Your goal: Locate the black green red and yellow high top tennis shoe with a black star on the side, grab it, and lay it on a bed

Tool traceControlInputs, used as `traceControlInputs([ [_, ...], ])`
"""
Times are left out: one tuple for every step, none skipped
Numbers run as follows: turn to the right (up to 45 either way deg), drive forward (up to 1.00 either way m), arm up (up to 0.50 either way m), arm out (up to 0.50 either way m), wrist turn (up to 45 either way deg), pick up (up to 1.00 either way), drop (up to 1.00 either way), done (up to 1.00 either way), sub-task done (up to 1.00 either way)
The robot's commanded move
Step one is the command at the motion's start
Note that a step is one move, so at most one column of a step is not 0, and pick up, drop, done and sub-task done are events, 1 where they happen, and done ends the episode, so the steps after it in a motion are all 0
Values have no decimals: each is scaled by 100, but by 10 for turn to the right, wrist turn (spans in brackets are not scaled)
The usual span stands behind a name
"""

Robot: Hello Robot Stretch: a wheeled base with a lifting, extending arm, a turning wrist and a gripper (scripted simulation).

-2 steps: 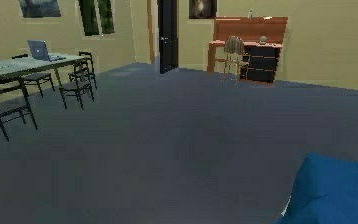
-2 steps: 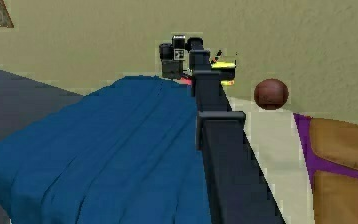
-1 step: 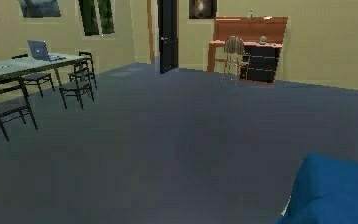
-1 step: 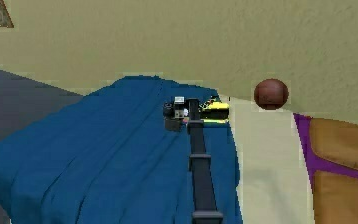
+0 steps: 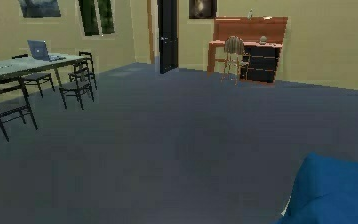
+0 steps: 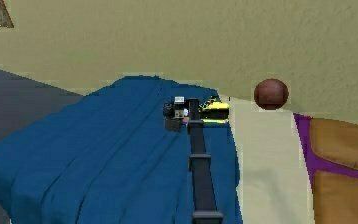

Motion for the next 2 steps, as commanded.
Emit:
traceControlInputs([
  [0, 0, 0, 0, 0, 0, 100, 0, 0],
  [0, 0, 10, 0, 0, 0, 0, 0, 0],
])
